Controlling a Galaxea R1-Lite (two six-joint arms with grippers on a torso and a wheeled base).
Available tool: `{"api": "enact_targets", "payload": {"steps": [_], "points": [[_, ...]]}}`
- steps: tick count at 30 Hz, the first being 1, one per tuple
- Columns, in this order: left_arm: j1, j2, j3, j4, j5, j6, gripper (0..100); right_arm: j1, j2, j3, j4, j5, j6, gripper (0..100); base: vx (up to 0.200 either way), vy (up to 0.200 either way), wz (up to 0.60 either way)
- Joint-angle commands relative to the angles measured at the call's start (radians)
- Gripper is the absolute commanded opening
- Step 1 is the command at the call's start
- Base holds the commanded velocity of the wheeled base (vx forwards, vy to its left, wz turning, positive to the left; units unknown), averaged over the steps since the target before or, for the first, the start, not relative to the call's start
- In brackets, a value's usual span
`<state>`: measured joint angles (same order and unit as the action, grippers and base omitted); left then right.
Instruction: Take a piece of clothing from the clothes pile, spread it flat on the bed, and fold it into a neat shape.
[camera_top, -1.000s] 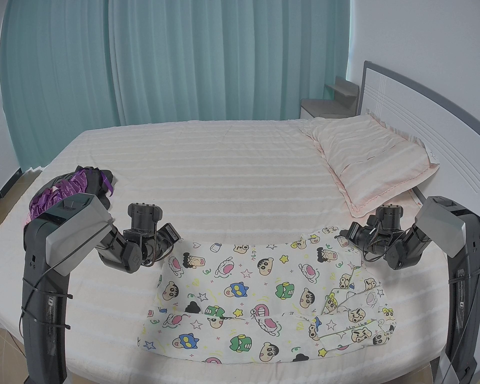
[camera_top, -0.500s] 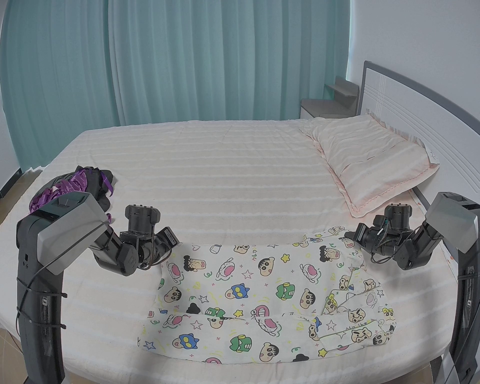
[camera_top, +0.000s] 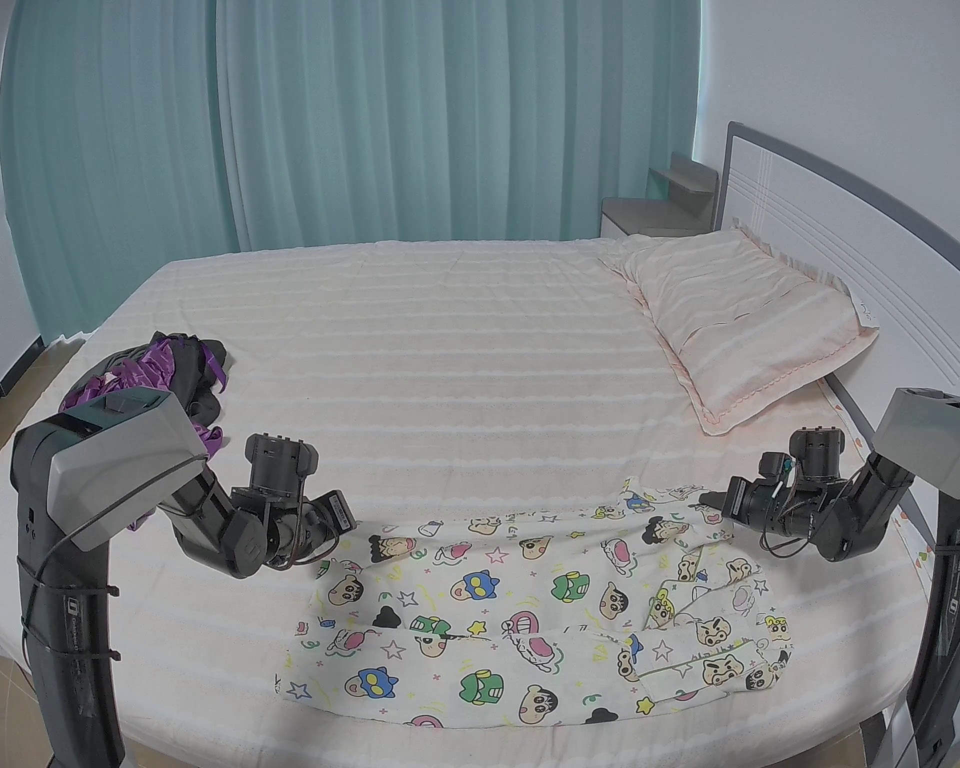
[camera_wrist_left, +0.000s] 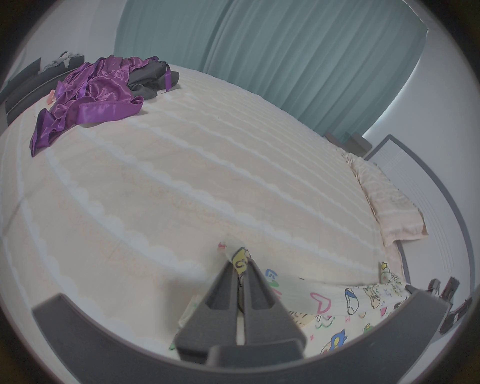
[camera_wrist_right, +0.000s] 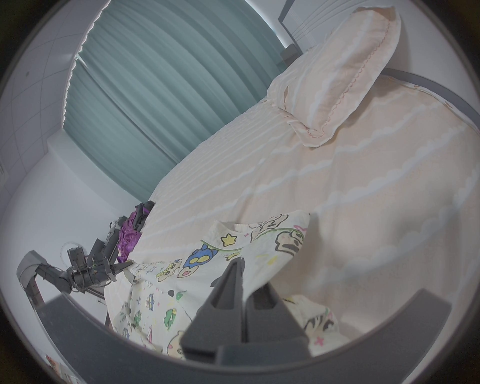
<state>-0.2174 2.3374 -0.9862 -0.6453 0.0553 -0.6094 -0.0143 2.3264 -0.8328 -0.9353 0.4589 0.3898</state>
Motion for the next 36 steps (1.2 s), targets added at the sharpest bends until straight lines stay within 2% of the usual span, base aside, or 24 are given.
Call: {"api": "enact_targets", "payload": {"steps": [1, 17, 27, 32, 33, 36], "points": [[-0.010, -0.030, 0.073, 0.000, 0.000, 0.020, 0, -0.010, -0.041, 0.092, -0.028, 0.012, -0.045, 0, 0.000, 0.000, 0.00], [-0.036, -0.033, 0.267, -0.097, 0.001, 0.053, 0, -0.024, 0.005, 0.379, -0.246, 0.012, -0.172, 0, 0.000, 0.000, 0.00], [-0.049, -0.023, 0.307, -0.108, 0.001, 0.053, 0, -0.032, 0.062, 0.497, -0.375, 0.014, -0.246, 0, 0.000, 0.000, 0.00], [-0.049, -0.020, 0.308, -0.106, 0.000, 0.051, 0, -0.032, 0.091, 0.524, -0.422, 0.014, -0.250, 0, 0.000, 0.000, 0.00], [-0.049, -0.021, 0.313, -0.106, 0.000, 0.048, 100, -0.032, 0.099, 0.528, -0.427, 0.014, -0.250, 100, 0.000, 0.000, 0.00], [-0.051, -0.024, 0.330, -0.106, -0.002, 0.049, 100, -0.035, 0.100, 0.535, -0.427, 0.015, -0.247, 100, 0.000, 0.000, 0.00]]}}
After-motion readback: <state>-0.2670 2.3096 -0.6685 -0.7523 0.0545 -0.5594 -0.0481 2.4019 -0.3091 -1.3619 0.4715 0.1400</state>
